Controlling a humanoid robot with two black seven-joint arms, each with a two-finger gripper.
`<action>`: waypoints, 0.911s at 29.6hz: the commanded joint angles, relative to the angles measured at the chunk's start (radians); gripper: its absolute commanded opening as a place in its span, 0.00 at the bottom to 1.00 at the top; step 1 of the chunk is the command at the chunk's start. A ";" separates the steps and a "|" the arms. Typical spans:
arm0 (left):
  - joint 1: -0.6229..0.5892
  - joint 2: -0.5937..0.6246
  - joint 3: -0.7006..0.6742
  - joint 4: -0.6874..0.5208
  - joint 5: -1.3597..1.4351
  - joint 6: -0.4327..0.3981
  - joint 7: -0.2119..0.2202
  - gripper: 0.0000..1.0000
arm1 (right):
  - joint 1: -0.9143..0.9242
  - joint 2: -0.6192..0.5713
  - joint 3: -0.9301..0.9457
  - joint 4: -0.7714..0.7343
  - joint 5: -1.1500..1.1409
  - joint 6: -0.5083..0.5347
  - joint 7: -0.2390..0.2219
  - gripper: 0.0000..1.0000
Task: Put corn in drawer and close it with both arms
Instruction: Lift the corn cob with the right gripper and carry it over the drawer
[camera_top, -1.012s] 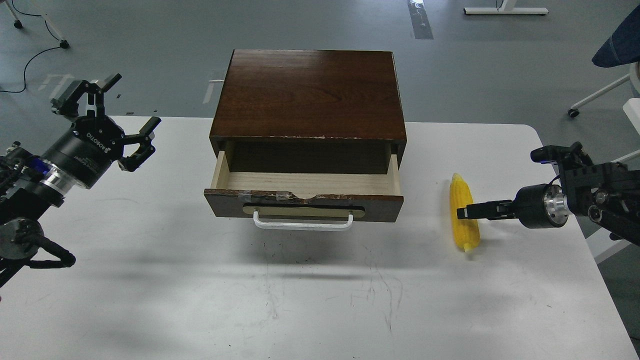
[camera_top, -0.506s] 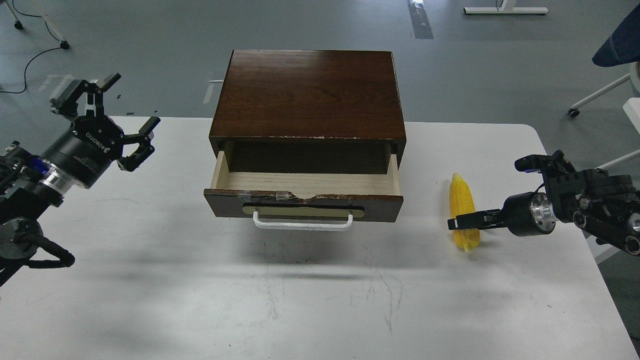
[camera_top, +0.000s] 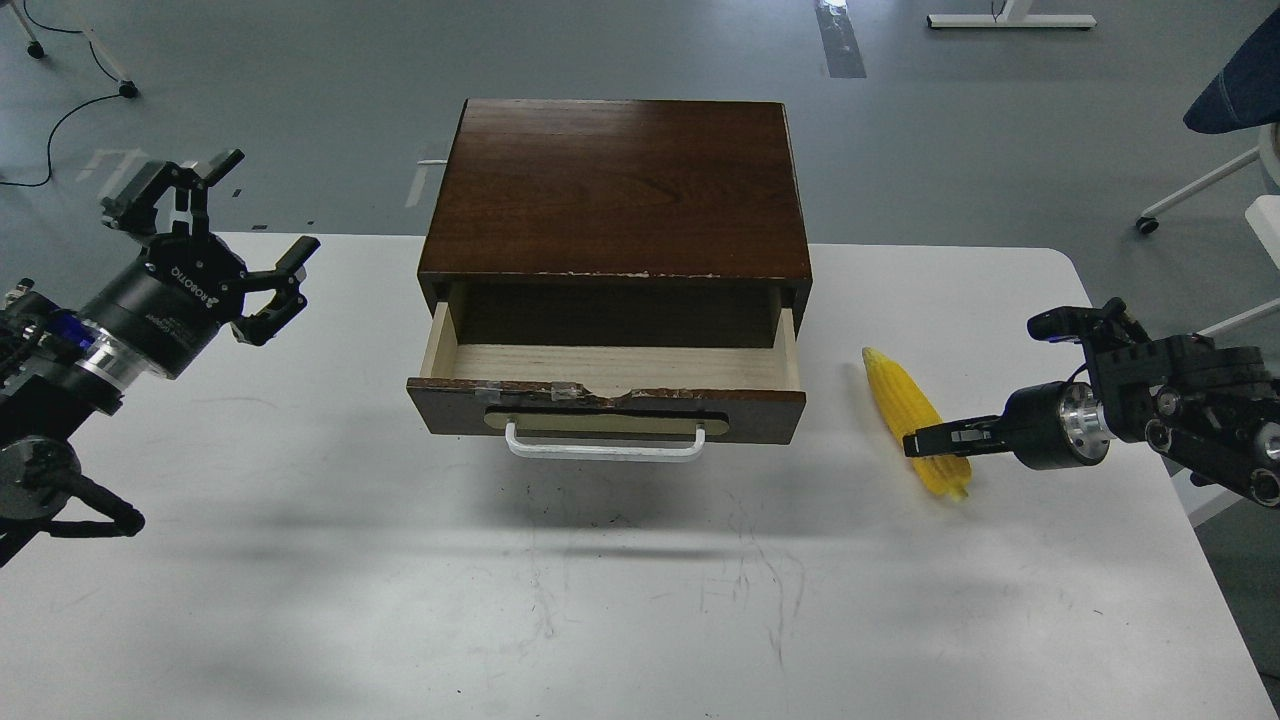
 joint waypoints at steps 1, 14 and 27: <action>-0.002 0.007 -0.002 0.000 0.000 0.000 0.000 1.00 | 0.144 -0.050 0.024 0.038 0.001 0.001 0.000 0.06; -0.009 0.012 -0.002 -0.011 0.000 0.000 0.000 1.00 | 0.640 0.082 -0.162 0.288 -0.022 0.007 0.000 0.10; -0.009 0.018 0.000 -0.014 0.000 0.000 0.000 1.00 | 0.732 0.315 -0.252 0.409 -0.393 -0.055 0.000 0.10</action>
